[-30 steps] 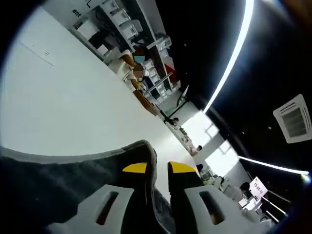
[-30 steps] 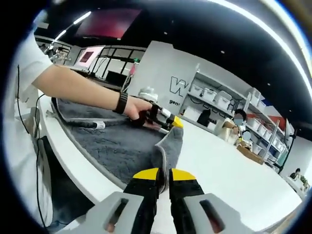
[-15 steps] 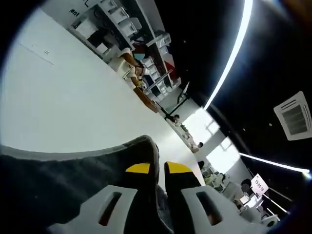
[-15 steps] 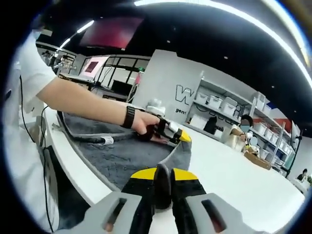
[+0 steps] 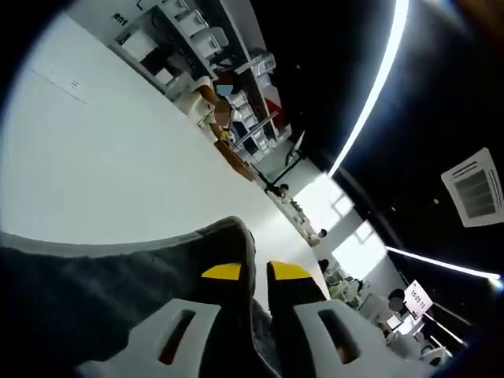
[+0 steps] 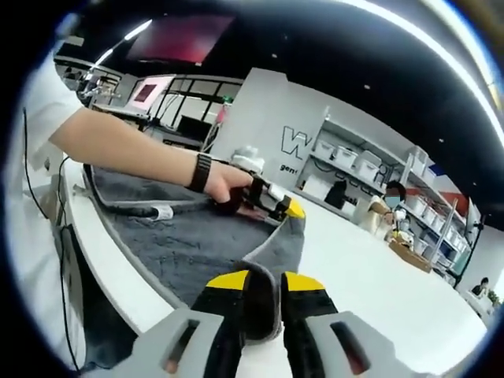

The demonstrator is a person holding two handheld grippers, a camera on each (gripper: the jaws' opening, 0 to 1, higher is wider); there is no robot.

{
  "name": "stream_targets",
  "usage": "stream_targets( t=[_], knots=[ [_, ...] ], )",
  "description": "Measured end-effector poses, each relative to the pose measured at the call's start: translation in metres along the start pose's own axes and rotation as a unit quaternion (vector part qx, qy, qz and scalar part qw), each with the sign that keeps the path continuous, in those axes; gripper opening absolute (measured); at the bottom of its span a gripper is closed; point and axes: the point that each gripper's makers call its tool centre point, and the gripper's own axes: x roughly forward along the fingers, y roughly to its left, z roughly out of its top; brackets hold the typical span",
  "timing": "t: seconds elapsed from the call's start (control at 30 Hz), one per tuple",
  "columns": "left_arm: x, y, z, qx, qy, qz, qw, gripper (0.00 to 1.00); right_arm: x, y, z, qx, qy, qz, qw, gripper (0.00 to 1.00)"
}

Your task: Open the folded towel by lifting each exposed corner and separating the folded layers until the towel lies flat within the target outline without major curled edges

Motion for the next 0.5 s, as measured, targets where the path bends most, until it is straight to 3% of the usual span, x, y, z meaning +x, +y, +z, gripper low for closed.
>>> stream_targets(
  t=[0.23, 0.33, 0.4, 0.5],
  knots=[
    [0.001, 0.0, 0.001, -0.002, 0.001, -0.001, 1.0, 0.1, 0.002, 0.0, 0.002, -0.005, -0.003, 0.001, 1.0, 0.09],
    [0.001, 0.002, 0.0, -0.004, 0.003, -0.002, 1.0, 0.1, 0.006, 0.0, -0.003, -0.009, 0.008, 0.001, 0.9999, 0.07],
    [0.001, 0.004, -0.001, -0.004, 0.005, -0.001, 1.0, 0.11, 0.005, 0.0, -0.003, -0.009, 0.007, 0.0, 0.9999, 0.0],
    [0.001, 0.004, -0.001, 0.005, 0.007, -0.002, 1.0, 0.12, 0.005, -0.002, -0.008, -0.003, 0.023, -0.005, 0.9997, 0.0]
  ],
)
